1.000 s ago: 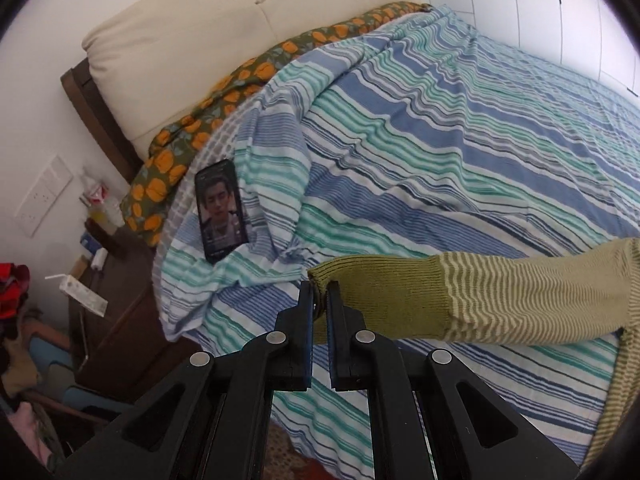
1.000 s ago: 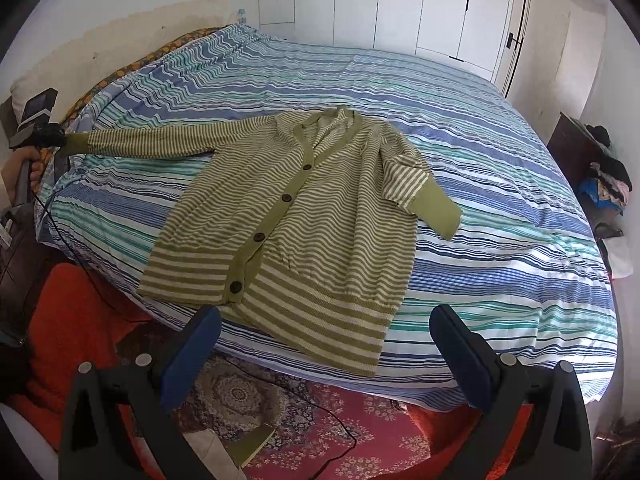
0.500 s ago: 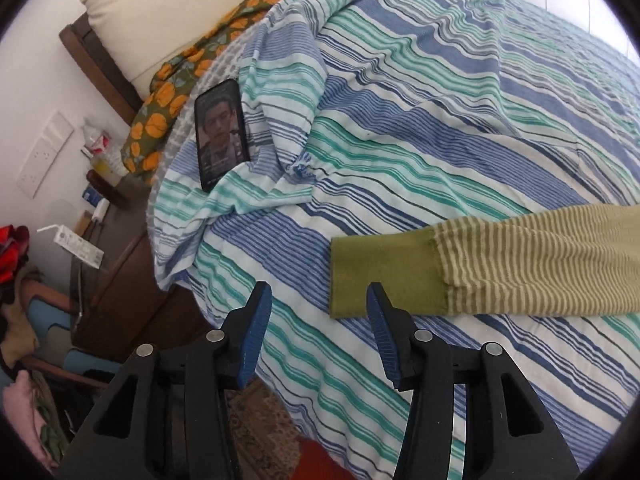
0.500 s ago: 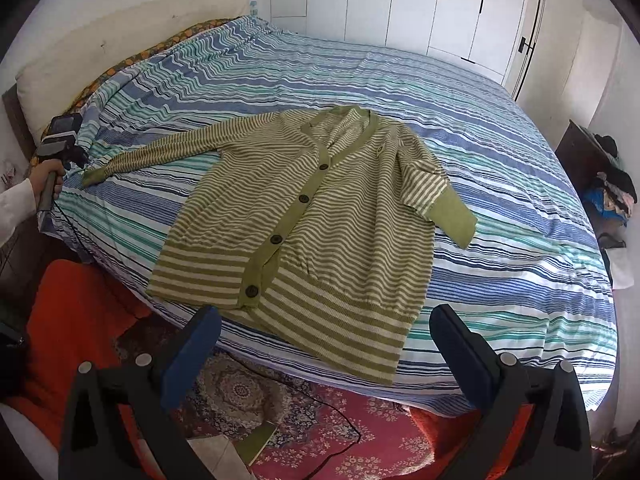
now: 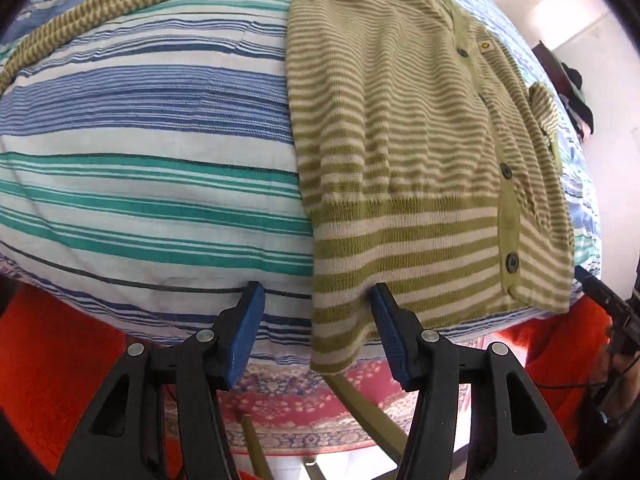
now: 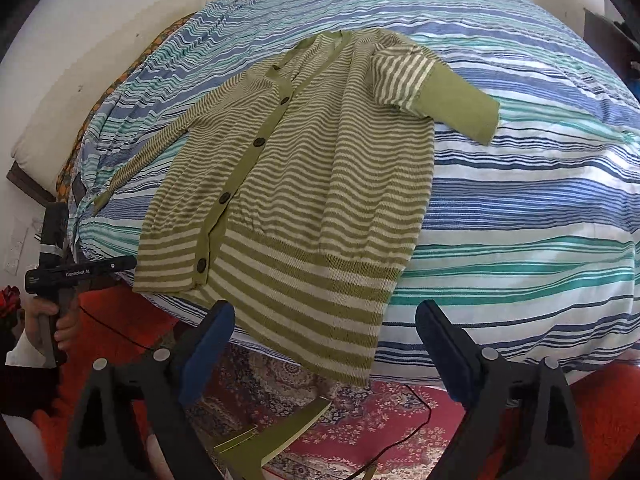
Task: Fold small clothes
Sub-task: 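Release the sleeve with the left gripper while the right gripper grasps the other cuff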
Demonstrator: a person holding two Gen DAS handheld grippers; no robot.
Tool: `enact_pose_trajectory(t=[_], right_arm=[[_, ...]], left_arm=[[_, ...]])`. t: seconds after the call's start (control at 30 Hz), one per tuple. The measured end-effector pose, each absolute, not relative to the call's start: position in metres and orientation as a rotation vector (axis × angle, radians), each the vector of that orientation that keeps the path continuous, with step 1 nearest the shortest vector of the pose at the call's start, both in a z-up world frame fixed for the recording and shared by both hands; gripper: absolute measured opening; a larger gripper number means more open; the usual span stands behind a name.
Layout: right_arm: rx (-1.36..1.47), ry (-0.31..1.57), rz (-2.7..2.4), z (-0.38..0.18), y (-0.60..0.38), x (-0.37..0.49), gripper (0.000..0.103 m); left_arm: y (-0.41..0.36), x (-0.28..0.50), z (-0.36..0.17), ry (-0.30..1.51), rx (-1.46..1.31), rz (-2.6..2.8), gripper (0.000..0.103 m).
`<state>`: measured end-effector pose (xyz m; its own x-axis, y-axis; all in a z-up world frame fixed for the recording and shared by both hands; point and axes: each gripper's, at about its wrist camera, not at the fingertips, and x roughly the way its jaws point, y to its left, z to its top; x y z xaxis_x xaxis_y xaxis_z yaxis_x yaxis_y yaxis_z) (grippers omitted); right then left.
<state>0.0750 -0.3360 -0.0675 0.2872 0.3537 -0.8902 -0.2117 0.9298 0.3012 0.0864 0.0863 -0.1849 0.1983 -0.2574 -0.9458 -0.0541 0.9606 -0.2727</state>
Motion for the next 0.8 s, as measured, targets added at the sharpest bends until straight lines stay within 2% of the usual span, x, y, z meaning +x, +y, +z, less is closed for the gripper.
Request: enact_pose_trajectory(t=[0.07, 0.1, 0.17, 0.2, 0.23, 0.3, 0.33, 0.43, 0.47, 0.5, 0.57, 0.6, 0.63, 0.67, 0.7, 0.73, 0.8], right_arm=[[0.215, 1.236, 0.397, -0.084, -0.339, 0.08, 0.072], [0.244, 1.253, 0.39, -0.092, -0.34, 0.083, 0.067], [0.232, 1.279, 0.355, -0.102, -0.34, 0.084, 0.043], [0.227, 1.28, 0.348, -0.103, -0.342, 0.083, 0.014], [0.24, 1.282, 0.356, -0.101, -0.344, 0.081, 0.01], [0.227, 1.289, 0.354, -0.091, -0.348, 0.076, 0.009], [0.194, 1.303, 0.342, -0.088, -0.349, 0.073, 0.001], [0.165, 1.32, 0.328, -0.085, -0.357, 0.066, 0.001], [0.195, 1.315, 0.336, -0.084, -0.362, 0.067, 0.001], [0.232, 1.304, 0.341, -0.081, -0.367, 0.072, 0.004], [0.312, 1.242, 0.339, -0.068, -0.386, 0.082, 0.015], [0.372, 1.194, 0.33, -0.059, -0.398, 0.089, 0.025], [0.454, 1.144, 0.318, -0.051, -0.412, 0.098, 0.037], [0.548, 1.097, 0.309, -0.045, -0.427, 0.108, 0.044], [0.649, 1.045, 0.297, -0.043, -0.442, 0.12, 0.062], [0.738, 1.01, 0.286, -0.046, -0.456, 0.133, 0.074], [0.845, 1.006, 0.238, -0.06, -0.477, 0.163, 0.074]], left_arm=[[0.067, 0.088, -0.189, 1.369, -0.236, -0.164, 0.035], [0.061, 0.09, -0.192, 1.385, -0.222, -0.171, 0.004], [0.053, 0.091, -0.192, 1.38, -0.212, -0.159, 0.004], [0.051, 0.09, -0.188, 1.373, -0.202, -0.157, 0.004], [0.048, 0.088, -0.184, 1.368, -0.198, -0.161, 0.004], [0.044, 0.085, -0.178, 1.366, -0.182, -0.175, 0.004], [0.043, 0.083, -0.177, 1.368, -0.166, -0.172, 0.004], [0.037, 0.086, -0.187, 1.372, -0.157, -0.161, 0.006], [0.037, 0.088, -0.187, 1.372, -0.166, -0.147, 0.009], [0.037, 0.091, -0.185, 1.372, -0.184, -0.125, 0.016], [0.043, 0.093, -0.18, 1.364, -0.225, -0.097, 0.043], [0.047, 0.091, -0.179, 1.34, -0.245, -0.08, 0.062], [0.05, 0.091, -0.172, 1.303, -0.265, -0.061, 0.068], [0.055, 0.091, -0.166, 1.268, -0.288, -0.046, 0.069], [0.058, 0.093, -0.161, 1.248, -0.308, -0.035, 0.069], [0.062, 0.095, -0.158, 1.234, -0.33, -0.021, 0.069], [0.071, 0.094, -0.151, 1.204, -0.373, 0.016, 0.069]])
